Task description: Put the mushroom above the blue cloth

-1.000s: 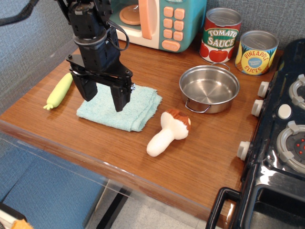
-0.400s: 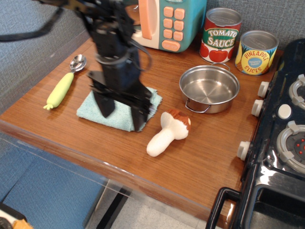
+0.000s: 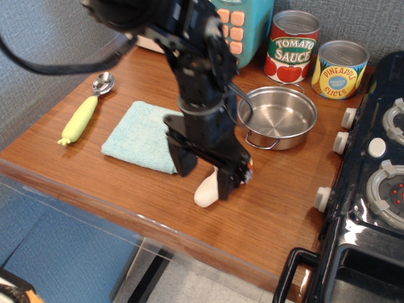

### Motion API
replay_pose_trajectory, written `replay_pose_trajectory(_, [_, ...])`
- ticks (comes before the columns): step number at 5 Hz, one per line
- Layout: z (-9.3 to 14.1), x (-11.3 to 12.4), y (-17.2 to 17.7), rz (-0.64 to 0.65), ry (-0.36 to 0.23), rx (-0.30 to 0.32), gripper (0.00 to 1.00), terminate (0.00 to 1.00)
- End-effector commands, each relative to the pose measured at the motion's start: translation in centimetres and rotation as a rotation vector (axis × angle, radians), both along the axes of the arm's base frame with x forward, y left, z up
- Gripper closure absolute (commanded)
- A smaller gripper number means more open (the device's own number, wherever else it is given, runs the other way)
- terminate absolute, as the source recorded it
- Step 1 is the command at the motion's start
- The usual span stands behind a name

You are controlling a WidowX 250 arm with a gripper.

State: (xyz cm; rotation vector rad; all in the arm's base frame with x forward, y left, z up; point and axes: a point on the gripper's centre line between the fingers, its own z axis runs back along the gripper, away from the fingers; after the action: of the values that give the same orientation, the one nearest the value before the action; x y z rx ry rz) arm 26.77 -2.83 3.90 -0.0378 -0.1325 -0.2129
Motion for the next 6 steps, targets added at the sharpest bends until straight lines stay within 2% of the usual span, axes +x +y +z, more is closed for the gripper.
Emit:
replay_pose_trajectory(1, [-2.6, 0.7, 1.2, 0.038, 0.068, 0.031, 0.00, 0.00])
replay_pose_trajectory(2, [-2.6, 0.5, 1.0, 0.027, 0.074, 0.032, 1.00, 0.00])
replay_pose_trajectory(3, [-1.2, 0.4, 0.6, 0.005, 0.034, 0.023, 1.00, 0.00])
replay_pose_trajectory(4, [1.4, 0.4, 0.6, 0.000, -0.021, -0.002, 1.00, 0.00])
replay_pose_trajectory(5, [5.8, 2.0, 3.0, 0.105, -0.099, -0.037, 1.00, 0.00])
replay_pose_trajectory(6, [6.9, 4.3, 6.6, 0.233, -0.114, -0.057, 1.00, 0.00])
